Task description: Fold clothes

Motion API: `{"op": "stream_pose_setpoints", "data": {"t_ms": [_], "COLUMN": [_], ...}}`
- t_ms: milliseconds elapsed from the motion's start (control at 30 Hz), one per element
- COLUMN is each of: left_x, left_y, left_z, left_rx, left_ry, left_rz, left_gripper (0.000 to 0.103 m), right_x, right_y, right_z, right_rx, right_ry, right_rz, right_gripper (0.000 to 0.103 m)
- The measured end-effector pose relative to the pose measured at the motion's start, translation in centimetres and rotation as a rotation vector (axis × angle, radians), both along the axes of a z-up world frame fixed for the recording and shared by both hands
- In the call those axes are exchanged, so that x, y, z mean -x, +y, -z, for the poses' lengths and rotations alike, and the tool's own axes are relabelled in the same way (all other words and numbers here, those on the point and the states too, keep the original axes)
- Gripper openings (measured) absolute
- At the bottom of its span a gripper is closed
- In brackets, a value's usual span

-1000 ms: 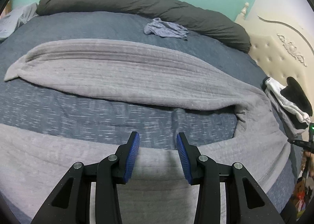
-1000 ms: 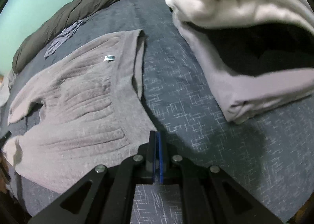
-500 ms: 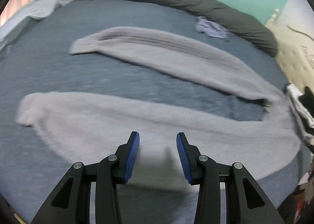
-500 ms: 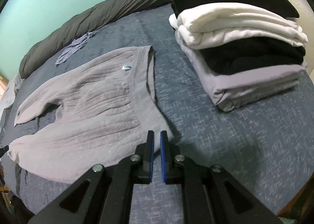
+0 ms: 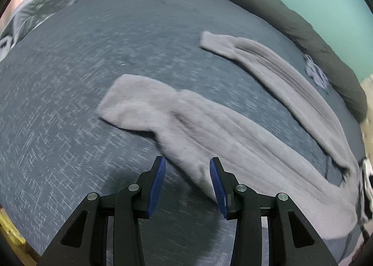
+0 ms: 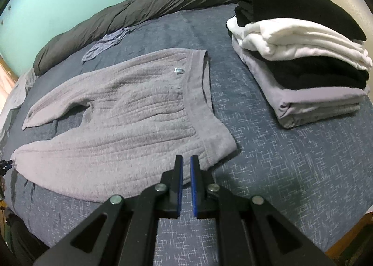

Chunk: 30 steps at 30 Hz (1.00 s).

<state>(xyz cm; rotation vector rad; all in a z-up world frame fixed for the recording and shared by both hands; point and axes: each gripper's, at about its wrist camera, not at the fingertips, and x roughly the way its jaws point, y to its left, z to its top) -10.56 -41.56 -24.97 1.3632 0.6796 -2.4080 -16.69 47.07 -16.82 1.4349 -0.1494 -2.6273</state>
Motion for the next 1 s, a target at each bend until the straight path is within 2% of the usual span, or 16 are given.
{"op": "stream_pose_setpoints", "data": {"t_ms": [167,200,233,300,333,400,567,767,800,833,900,1000], "left_x": [0.3,0.5,0.5,0.4,0.3,-0.1,-1.5,-3.1,-3.3,-3.6,-4.4,-5.2], "left_y": [-1.5,-1.6,-1.7,-1.8,-1.9,-2.5,-4.0,-5.4,-5.6,-5.8,-6.1,-6.5], "left_z": [1.2,1.3,1.2,0.8,0.4,-0.4,-0.5,2.3,2.5,2.2,1.2,-0.7], "left_rx": [-0.038,-0.041,-0.038,-0.023,-0.012,0.006,0.011,-0.104,-0.118,-0.122,-0.105,-0.067], "left_ry": [0.030,0.034,0.041,0.053,0.059,0.081,0.061,0.018,0.015,0.027,0.037,0.058], "left_rz": [-0.004,-0.002,0.003,0.012,0.016,0.015,0.006,-0.063,-0.072,-0.086,-0.116,-0.153], "left_gripper": [0.042,0.034,0.017,0.006,0.005,0.005,0.005,0.008,0.011,0.022,0.036,0.036], "right_x": [0.2,0.2,0.2,0.3,0.3,0.4,0.5,0.2,0.1,0.1,0.1,0.5], "right_y": [-0.1,-0.2,-0.2,-0.3,-0.4,-0.3,-0.2,0.1,0.1,0.1,0.0,-0.8], "right_z": [0.7,0.8,1.0,1.2,1.2,1.2,1.5,1.6,1.5,1.3,0.9,0.2], "right_rx": [-0.005,-0.007,-0.009,-0.009,-0.009,-0.003,0.000,0.008,0.009,0.012,0.017,0.031], "right_ry": [-0.018,-0.021,-0.025,-0.029,-0.030,-0.029,-0.037,-0.046,-0.041,-0.036,-0.027,-0.008], "right_rz": [0.015,0.016,0.018,0.019,0.019,0.020,0.022,0.027,0.024,0.023,0.021,0.009], "right_gripper": [0.005,0.005,0.005,0.005,0.005,0.005,0.005,0.005,0.005,0.005,0.005,0.005]}}
